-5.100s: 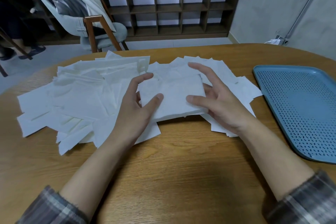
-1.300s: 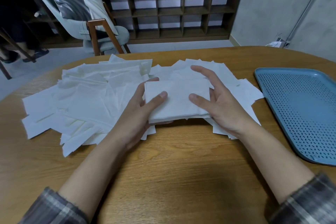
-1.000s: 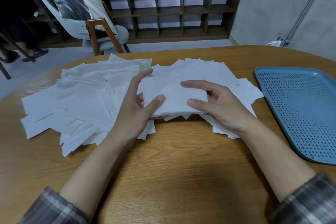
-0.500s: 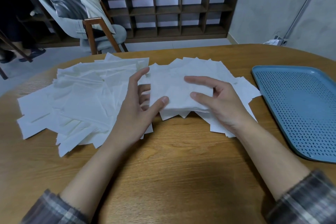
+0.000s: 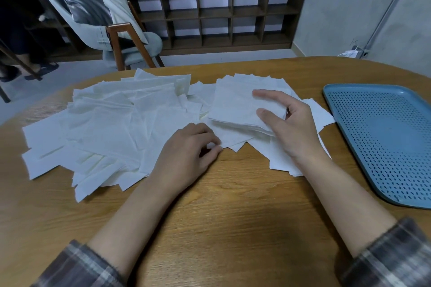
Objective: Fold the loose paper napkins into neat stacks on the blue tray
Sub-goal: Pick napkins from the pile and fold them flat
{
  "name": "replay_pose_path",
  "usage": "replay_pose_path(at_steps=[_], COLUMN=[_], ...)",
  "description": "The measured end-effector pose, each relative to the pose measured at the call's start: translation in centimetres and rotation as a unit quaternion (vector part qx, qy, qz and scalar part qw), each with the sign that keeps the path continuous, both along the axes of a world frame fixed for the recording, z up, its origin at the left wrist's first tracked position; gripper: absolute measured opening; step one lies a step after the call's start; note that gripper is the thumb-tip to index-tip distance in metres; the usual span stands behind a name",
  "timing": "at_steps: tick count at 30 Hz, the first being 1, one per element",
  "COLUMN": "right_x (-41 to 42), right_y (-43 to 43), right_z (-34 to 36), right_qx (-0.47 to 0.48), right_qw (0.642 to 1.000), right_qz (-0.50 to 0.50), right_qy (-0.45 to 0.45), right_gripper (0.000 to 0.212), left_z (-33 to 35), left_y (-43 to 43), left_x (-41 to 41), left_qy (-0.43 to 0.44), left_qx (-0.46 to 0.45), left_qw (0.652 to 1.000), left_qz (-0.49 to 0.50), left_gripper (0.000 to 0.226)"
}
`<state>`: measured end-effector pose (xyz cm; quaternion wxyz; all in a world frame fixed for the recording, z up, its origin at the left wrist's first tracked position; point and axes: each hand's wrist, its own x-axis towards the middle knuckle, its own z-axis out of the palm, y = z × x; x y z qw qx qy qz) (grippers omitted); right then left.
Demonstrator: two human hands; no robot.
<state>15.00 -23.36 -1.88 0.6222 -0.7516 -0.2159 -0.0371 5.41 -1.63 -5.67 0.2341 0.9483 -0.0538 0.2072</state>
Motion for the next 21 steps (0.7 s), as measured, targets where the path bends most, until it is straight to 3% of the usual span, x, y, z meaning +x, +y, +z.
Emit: replay_pose_path(at_steps=[2, 9, 16, 19, 21], right_x=[0.0, 0.1, 0.3, 0.3, 0.4], right_y=[0.1, 0.1, 0.0, 0.0, 0.0], right_z=[0.1, 0.0, -0.2, -0.2, -0.3], right_qx=[-0.003, -0.004, -0.014, -0.017, -0.017], right_qw=[1.000, 1.000, 1.000, 1.000, 1.000], right_qz=[-0.002, 0.011, 0.016, 0.016, 0.015], right_qy=[0.001, -0.005, -0.001, 0.000, 0.001], right_gripper=[0.034, 0.035, 0.035, 0.035, 0.035], left_z=[0.0, 0.5, 1.8, 2.2, 2.6], left_y=[0.1, -0.2, -0.7, -1.0, -0.9], left_x=[0.1, 0.0, -1.6, -1.9, -2.0], left_qy=[0.016, -0.002, 0.074, 0.089, 0.099], left_qx=[-0.016, 0.004, -0.006, -0.056, -0.152], left_qw=[1.000, 0.999, 0.992, 0.986, 0.977], left_qz=[-0.003, -0.034, -0.107, -0.128, -0.114], left_gripper=[0.016, 0.004, 0.009, 0.007, 0.010])
